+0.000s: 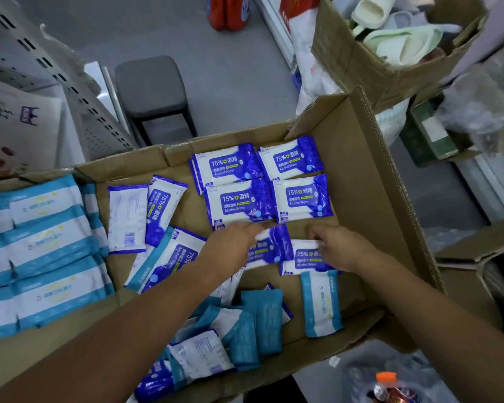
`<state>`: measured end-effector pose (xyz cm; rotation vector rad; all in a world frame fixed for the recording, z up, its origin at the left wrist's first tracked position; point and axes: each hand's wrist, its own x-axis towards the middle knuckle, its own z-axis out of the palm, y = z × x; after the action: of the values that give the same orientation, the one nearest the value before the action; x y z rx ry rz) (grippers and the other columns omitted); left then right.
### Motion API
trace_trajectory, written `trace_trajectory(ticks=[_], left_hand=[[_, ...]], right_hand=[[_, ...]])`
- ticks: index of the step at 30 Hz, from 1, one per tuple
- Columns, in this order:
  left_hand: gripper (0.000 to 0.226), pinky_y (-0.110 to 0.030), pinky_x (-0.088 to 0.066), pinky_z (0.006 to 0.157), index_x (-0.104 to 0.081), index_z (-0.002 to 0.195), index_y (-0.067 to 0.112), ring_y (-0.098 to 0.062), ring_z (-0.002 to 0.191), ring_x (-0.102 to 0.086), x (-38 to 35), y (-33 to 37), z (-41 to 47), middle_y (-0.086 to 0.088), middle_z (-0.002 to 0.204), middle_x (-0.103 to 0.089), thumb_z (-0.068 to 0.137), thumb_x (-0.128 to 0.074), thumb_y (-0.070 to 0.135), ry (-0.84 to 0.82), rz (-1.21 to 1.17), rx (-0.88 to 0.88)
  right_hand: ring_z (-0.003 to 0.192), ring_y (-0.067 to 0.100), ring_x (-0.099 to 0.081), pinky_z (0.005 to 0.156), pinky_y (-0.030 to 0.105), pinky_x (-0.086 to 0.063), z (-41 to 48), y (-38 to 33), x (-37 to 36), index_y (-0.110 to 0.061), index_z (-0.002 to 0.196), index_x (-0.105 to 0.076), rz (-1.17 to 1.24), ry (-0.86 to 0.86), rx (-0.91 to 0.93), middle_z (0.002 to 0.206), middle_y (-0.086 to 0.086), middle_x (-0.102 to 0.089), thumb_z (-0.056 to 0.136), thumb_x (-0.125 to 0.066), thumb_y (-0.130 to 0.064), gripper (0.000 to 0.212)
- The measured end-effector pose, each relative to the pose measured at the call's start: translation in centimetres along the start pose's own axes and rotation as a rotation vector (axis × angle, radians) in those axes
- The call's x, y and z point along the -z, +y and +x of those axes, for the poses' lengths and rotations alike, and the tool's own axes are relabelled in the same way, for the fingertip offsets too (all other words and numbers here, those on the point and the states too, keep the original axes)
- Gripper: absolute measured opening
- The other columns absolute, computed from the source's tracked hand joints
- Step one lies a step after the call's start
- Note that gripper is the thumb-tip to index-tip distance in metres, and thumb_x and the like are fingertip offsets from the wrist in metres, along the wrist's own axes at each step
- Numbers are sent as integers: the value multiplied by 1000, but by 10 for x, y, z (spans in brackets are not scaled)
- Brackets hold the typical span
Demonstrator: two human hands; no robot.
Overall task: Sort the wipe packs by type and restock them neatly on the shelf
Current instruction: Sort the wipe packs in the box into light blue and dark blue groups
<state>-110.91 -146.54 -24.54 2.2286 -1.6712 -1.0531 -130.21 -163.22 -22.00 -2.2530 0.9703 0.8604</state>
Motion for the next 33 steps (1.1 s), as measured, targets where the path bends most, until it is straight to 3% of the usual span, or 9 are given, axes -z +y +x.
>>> trace_trajectory(ticks=[5, 8, 14, 17, 20, 23, 25, 28, 33], left_hand=[[58, -35, -49, 83, -46, 143, 23, -25, 113, -58, -4, -12, -6, -6, 126, -59, 90, -53, -1, -101, 137, -19], [58, -30, -42, 75, -48, 141, 22, -24, 109, -58, -5, -21, -16, -6, 122, -59, 89, -52, -3, -106, 175, -31], [44, -29, -46, 79, -48, 138, 25, -20, 113, -59, 3, -36, -30, -2, 128, -58, 96, -56, 12, -108, 203, 35], [39, -31, -49, 76, -55, 133, 24, -21, 112, -58, 5, -32, -26, -2, 125, -55, 97, -56, 12, -41, 135, 11], [36, -34, -53, 76, -58, 133, 23, -21, 113, -58, 3, -22, -13, -2, 123, -56, 98, -58, 19, 133, 53, -36], [34, -37, -50, 83, -55, 134, 23, -23, 113, -59, 0, -9, 0, -2, 123, -60, 100, -56, 24, 246, 99, 12], [36, -37, -48, 85, -59, 128, 21, -25, 105, -63, 0, -3, 3, -3, 114, -68, 93, -66, 27, 263, 244, -27], [49, -36, -53, 69, -71, 106, 17, -25, 82, -67, -8, -11, 5, -3, 90, -72, 63, -92, 24, 285, 389, -101], [46, -35, -53, 68, -70, 103, 18, -25, 83, -65, -14, -16, 11, -3, 92, -68, 63, -91, 15, 365, 323, -87]], right_hand=[[95, 14, -59, 71, 33, -51, -9, -5, -28, -25, 103, -56, 68, 73, 53, 111, -3, -63, 93, -57, -20, 11], [93, 17, -59, 74, 40, -54, -13, -10, -42, -29, 99, -52, 113, 102, 81, 106, -5, -62, 90, -57, -16, 16], [101, 18, -59, 80, 37, -50, -16, -8, -31, -26, 102, -60, 69, 175, 89, 113, -7, -59, 90, -60, -16, 16], [109, 21, -57, 86, 34, -42, -11, 0, -6, -26, 109, -60, -47, 258, 22, 117, -4, -61, 92, -58, -20, 19], [115, 22, -53, 92, 36, -38, 1, 2, 14, -25, 118, -59, -220, 274, -41, 120, 0, -61, 93, -58, -26, 25], [110, 25, -54, 90, 36, -37, 16, -4, 16, -22, 112, -61, -344, 338, -90, 114, 2, -63, 92, -56, -22, 21], [109, 26, -53, 90, 36, -37, 22, -7, 11, -19, 108, -63, -375, 370, -96, 113, 3, -63, 90, -56, -22, 19], [108, 27, -51, 92, 37, -34, 25, -8, 2, -18, 103, -67, -379, 406, -68, 110, 4, -61, 88, -58, -23, 18], [100, 30, -54, 89, 42, -37, 22, -8, -4, -16, 102, -67, -408, 515, -28, 100, 7, -59, 79, -67, -20, 23]])
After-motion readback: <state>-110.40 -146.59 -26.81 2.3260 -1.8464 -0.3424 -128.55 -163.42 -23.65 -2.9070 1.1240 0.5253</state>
